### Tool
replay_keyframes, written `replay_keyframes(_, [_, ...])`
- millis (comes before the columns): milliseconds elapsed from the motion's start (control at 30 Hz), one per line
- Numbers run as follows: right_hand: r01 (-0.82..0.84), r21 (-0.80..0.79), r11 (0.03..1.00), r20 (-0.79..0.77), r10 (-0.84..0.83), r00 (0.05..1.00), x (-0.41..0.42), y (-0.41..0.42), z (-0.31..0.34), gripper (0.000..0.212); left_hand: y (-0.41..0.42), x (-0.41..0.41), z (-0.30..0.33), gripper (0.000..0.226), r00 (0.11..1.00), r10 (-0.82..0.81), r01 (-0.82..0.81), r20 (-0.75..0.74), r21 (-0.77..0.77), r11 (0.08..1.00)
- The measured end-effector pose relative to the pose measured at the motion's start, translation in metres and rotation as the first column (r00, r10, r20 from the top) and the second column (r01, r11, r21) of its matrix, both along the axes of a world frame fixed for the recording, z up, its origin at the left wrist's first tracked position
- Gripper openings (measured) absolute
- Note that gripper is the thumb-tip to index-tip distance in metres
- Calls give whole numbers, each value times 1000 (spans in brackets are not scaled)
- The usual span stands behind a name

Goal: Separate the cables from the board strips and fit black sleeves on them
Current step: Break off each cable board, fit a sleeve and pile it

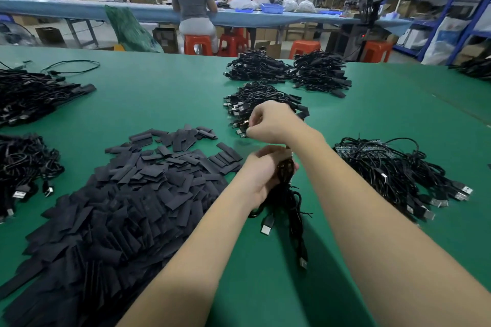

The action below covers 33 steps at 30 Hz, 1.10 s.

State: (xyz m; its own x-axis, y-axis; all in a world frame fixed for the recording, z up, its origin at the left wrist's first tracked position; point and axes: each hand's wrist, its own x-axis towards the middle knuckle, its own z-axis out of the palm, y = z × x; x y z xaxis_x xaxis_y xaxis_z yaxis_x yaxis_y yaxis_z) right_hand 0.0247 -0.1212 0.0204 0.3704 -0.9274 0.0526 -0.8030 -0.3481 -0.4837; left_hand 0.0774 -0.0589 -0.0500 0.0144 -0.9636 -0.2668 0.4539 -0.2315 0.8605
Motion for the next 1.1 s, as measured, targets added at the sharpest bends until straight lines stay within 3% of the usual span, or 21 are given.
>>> replay_keyframes(67, [44, 31, 999, 374, -53, 926, -29, 9, -3, 13, 0, 3, 2, 12, 997, -18, 17, -75, -8, 1000])
replay_keyframes(133, [6, 159, 987, 750, -125, 650, -58, 25, -12, 15, 2, 8, 5, 7, 995, -62, 60, -81, -29, 998])
replay_keyframes(167, [-34, 219, 975, 853, -174, 491, -71, 32, -19, 19, 2, 11, 7, 6, 993, -97, 94, -67, -39, 995])
replay_keyframes(233, [-105, 312, 944, 925, -276, 261, -87, 45, -31, 28, 4, 17, 9, 5, 987, -155, 154, -31, -35, 988])
replay_keyframes(400, [-211, 381, 900, 919, -394, -20, -89, 56, -52, 23, 9, 25, 17, 5, 973, -231, 231, 19, -5, 973])
replay_keyframes(600, [-221, 365, 904, 919, -387, -68, -89, 54, -53, 14, 9, 31, 19, 23, 956, -293, 294, 25, -30, 955])
replay_keyframes(767, [-216, 356, 909, 924, -377, -64, -94, 54, -52, 12, 8, 31, 16, 22, 944, -326, 329, 59, -61, 942])
replay_keyframes(967, [-202, 355, 913, 933, -360, 14, -91, 54, -53, 11, 11, 38, 18, 14, 922, -366, 378, 126, -86, 922])
replay_keyframes(1100, [-324, 381, 866, 924, -368, 103, -96, 56, -52, 16, 15, 46, 22, 11, 870, -445, 473, 212, -104, 875])
